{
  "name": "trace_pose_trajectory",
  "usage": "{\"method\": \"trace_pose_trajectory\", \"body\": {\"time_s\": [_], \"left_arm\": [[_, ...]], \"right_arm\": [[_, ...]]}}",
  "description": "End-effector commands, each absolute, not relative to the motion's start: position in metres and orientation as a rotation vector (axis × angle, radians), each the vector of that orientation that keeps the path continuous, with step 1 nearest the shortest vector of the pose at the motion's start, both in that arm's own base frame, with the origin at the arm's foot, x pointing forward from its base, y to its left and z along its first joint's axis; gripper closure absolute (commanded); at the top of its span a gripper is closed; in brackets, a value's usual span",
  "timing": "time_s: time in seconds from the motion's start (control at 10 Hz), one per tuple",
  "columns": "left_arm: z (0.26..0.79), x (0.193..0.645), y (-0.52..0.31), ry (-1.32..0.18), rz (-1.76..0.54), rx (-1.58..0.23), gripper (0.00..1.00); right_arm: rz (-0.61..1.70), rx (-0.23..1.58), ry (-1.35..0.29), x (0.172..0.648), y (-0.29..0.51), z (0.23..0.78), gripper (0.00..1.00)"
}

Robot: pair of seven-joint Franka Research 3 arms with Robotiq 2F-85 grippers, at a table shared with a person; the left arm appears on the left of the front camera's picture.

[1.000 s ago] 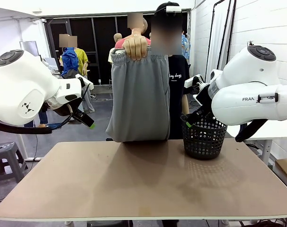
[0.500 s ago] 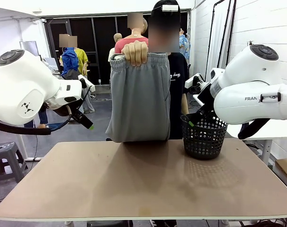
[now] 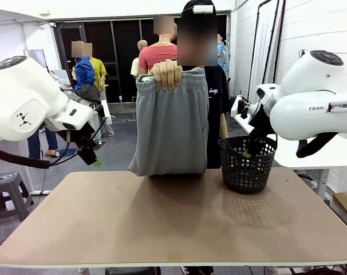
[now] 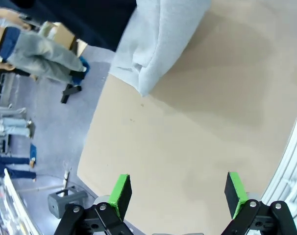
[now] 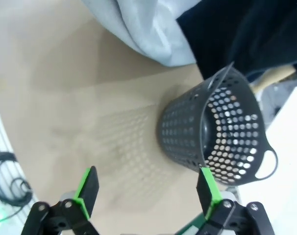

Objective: Fold the training pants.
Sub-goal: Grab both ends of the Training pants handed by a person.

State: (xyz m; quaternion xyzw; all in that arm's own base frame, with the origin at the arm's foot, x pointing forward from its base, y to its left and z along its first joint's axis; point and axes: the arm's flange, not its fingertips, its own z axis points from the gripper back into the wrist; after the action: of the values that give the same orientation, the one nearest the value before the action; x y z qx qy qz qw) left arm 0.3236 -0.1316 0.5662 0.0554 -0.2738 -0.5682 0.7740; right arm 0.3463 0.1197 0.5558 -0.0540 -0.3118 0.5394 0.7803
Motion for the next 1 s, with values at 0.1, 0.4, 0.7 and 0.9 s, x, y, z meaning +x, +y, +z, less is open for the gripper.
{"method": "trace_pose_trajectory", "body": {"time_s": [0.1, 0.4, 0.7, 0.9], "left_arm": [[0.555, 0.361, -0.114, -0.477, -1.394, 0.092, 0.00], [0.534, 0.393, -0.109, -0.424, -1.470, 0.048, 0.00], [0.525, 0.389, -0.112, -0.427, -1.449, 0.058, 0.00], [0.525, 0.396, -0.111, -0.417, -1.420, 0.072, 0.00]], "right_arm": [[1.306, -0.140, -0.560, 0.373, 0.116, 0.551, 0.00], [1.355, -0.148, -0.530, 0.402, 0.120, 0.536, 0.00], [1.334, -0.156, -0.517, 0.396, 0.122, 0.533, 0.00], [1.316, -0.182, -0.524, 0.398, 0.119, 0.537, 0.00]]}}
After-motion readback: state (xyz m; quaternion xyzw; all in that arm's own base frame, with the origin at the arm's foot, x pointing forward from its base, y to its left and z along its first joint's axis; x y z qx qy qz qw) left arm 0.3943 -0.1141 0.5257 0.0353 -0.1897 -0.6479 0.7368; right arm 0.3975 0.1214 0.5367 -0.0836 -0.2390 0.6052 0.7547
